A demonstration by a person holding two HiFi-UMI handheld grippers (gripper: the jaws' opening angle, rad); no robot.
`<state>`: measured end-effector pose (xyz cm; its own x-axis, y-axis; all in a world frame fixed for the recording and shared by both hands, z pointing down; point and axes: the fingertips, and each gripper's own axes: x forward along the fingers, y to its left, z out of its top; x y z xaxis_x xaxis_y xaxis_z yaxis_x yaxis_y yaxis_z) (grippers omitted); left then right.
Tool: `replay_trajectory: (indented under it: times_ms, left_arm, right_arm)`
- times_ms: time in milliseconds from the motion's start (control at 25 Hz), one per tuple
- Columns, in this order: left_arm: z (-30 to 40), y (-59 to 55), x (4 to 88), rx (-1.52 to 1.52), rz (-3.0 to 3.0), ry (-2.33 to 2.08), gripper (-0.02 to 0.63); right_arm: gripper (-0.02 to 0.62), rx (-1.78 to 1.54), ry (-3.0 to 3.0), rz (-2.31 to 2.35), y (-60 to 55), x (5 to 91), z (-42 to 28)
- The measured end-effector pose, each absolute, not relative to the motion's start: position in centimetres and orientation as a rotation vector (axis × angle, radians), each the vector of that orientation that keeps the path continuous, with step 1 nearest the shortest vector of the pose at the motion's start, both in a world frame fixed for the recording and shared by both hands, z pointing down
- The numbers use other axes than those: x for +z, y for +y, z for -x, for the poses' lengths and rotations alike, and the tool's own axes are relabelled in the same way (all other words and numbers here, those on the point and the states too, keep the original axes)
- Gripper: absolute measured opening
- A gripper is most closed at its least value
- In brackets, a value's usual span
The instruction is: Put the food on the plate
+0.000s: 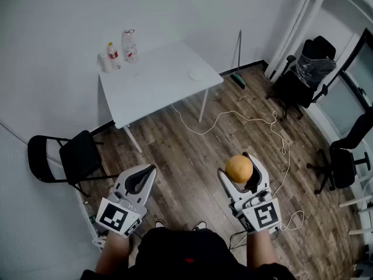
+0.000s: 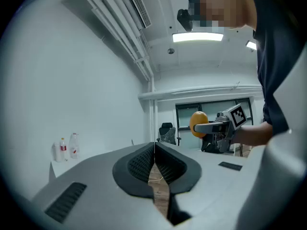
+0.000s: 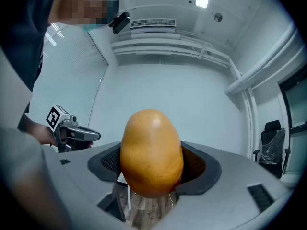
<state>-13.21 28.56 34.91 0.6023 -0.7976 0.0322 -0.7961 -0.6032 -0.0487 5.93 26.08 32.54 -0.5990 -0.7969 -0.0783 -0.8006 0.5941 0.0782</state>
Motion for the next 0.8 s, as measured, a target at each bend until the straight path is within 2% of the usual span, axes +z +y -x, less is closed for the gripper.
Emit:
replay_trajectory:
  times_ms: [800]
  left_arm:
    - [11.9,30.8,34.9,-0.080,2.832,1.377,0.025]
  right_arm:
    - [0.337,0.137,2.748,1.395,28.8,32.6,-7.2]
